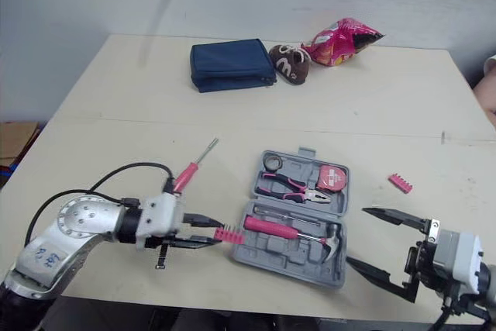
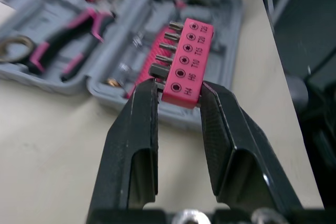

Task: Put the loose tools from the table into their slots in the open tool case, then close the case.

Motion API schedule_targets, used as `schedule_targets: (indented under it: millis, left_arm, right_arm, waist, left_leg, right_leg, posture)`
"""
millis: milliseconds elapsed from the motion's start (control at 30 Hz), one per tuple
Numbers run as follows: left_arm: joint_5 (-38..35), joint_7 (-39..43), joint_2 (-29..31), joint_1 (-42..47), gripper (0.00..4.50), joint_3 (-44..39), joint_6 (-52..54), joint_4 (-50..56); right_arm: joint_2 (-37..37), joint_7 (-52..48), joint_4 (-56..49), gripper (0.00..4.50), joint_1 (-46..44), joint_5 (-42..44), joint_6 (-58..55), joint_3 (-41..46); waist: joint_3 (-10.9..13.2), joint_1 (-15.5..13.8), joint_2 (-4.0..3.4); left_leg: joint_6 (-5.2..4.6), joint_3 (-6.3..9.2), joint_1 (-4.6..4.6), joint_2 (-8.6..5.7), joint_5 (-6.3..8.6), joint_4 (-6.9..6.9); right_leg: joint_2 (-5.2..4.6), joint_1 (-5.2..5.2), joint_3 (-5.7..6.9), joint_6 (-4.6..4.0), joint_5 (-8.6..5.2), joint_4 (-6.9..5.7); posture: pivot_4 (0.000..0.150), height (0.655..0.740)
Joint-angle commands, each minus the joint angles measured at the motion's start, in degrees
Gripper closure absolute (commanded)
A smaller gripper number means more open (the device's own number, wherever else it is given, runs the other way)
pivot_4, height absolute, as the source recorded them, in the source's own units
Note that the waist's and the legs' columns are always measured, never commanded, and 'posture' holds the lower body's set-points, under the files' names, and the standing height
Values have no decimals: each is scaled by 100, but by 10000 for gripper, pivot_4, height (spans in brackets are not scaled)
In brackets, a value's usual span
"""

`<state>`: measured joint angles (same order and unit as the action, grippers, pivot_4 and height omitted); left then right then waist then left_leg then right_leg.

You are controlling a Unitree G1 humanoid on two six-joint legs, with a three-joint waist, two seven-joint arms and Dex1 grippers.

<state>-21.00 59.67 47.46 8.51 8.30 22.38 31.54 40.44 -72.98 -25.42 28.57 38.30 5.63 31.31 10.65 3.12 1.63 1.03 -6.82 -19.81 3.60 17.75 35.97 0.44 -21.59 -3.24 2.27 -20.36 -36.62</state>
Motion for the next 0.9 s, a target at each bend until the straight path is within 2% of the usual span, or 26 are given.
schedule_targets:
  millis: [33,100,267,500,667,900]
  left_arm:
    - [482,-305,-79,419,39720,563,493,241]
    - [616,-418,-150,601,39720,839,781,347]
    - [899,-619,-439,1294,39720,1438,1558,393]
    - [1425,-715,-432,2045,39720,2217,2383,363]
    - [1356,-703,-472,2244,39720,2499,3149,630]
    - [1633,-1148,-746,2344,39720,2839,3588,593]
  right_arm:
    - [10,10,-343,0,239,183,-92,233]
    - [-54,23,-422,0,355,192,-107,233]
    - [-153,-33,-301,0,436,135,2,127]
    - [-320,-203,-67,0,492,10,255,46]
    - [-454,-327,80,0,544,-51,479,31]
    - [-573,-523,394,0,514,-102,808,-21]
  waist:
    - [1,-5,2]
    - [1,-8,2]
    - [1,-18,2]
    - [2,-14,3]
    - [2,-16,3]
    - [1,-35,3]
  left_leg:
    - [-1,0,-5,0,0,5]
    - [-13,2,-32,-1,4,10]
    - [-11,4,-33,-2,2,15]
    - [9,5,-29,-3,-12,21]
    - [14,4,-29,-3,-17,24]
    - [13,7,-27,-4,-21,33]
  right_leg:
    - [-1,0,0,3,2,0]
    - [-1,0,0,7,4,-1]
    - [1,0,0,7,4,-4]
    - [4,0,-1,8,4,-24]
    - [4,0,-2,7,4,-30]
    - [4,1,-3,7,4,-40]
  posture:
    - [1500,7400]
    - [1500,7400]
    - [1500,7400]
    - [1500,7400]
    - [1500,7400]
    - [1500,7400]
